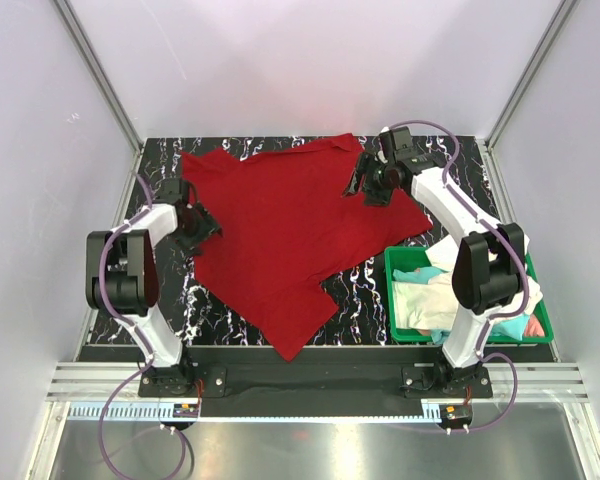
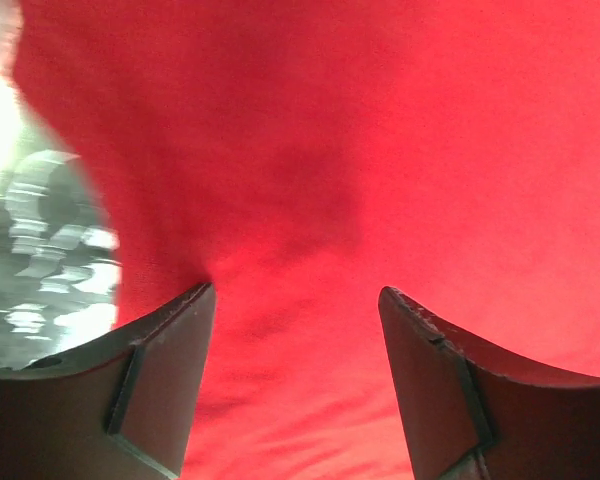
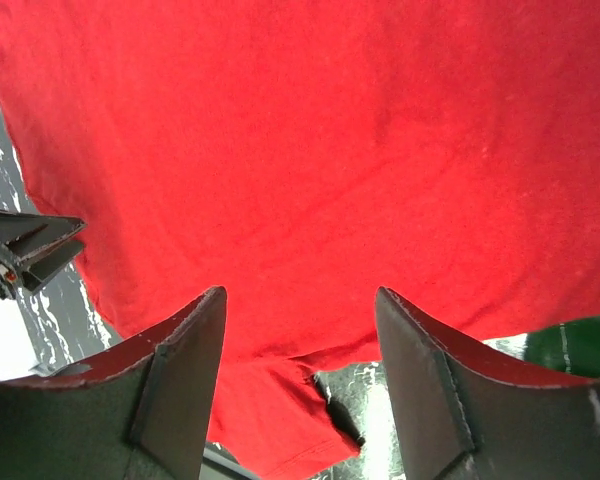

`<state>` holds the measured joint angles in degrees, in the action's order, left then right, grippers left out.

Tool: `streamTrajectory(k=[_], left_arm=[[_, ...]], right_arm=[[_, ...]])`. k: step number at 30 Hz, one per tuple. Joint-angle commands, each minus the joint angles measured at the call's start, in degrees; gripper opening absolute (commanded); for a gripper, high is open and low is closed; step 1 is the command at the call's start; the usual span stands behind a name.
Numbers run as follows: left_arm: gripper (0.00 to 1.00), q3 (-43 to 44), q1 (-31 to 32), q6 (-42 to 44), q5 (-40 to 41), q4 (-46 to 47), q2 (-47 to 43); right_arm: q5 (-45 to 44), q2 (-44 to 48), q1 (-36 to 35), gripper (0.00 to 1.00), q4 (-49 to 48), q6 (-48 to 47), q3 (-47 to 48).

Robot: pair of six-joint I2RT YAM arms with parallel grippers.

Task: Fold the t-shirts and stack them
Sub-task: Flatten the tshirt out

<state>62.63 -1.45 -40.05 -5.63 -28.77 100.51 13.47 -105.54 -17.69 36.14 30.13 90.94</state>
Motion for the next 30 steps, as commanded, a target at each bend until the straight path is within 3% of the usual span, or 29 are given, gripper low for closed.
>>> streamTrajectory(k=[1, 8, 15, 20, 27, 30], left_arm=[[0.73, 3.37, -4.25, 0.15, 3.33, -5.05, 3.1], [0.74, 7.49, -14.09, 4.71, 1.67, -7.26, 7.59], [0.75, 14.53, -16.47, 8.23, 9.75, -10.25, 8.74], [0.79, 19.81, -15.6, 11.04, 7.12, -12.97, 7.52], [0.84, 6.82, -12.52, 7.98, 11.25, -11.31, -10.93], [0.77, -1.96, -12.08, 4.29, 10.55, -11.3, -20.76]], right_arm=[[-2.22, 3.23, 0.9, 0.68, 0.51, -2.36, 0.38], [-1.88, 1.21, 2.49, 0.67, 0.95, -2.44, 1.35], [-1.43, -2.12, 2.93, 0.66, 1.65, -2.09, 2.75], [-1.61, -3.18, 3.54, 0.65, 2.53, -2.01, 1.97], [-1.69, -1.87, 4.42, 0.6, 2.53, -2.53, -3.48], [-2.66, -1.08, 4.77, 0.56, 3.15, -2.27, -5.68]])
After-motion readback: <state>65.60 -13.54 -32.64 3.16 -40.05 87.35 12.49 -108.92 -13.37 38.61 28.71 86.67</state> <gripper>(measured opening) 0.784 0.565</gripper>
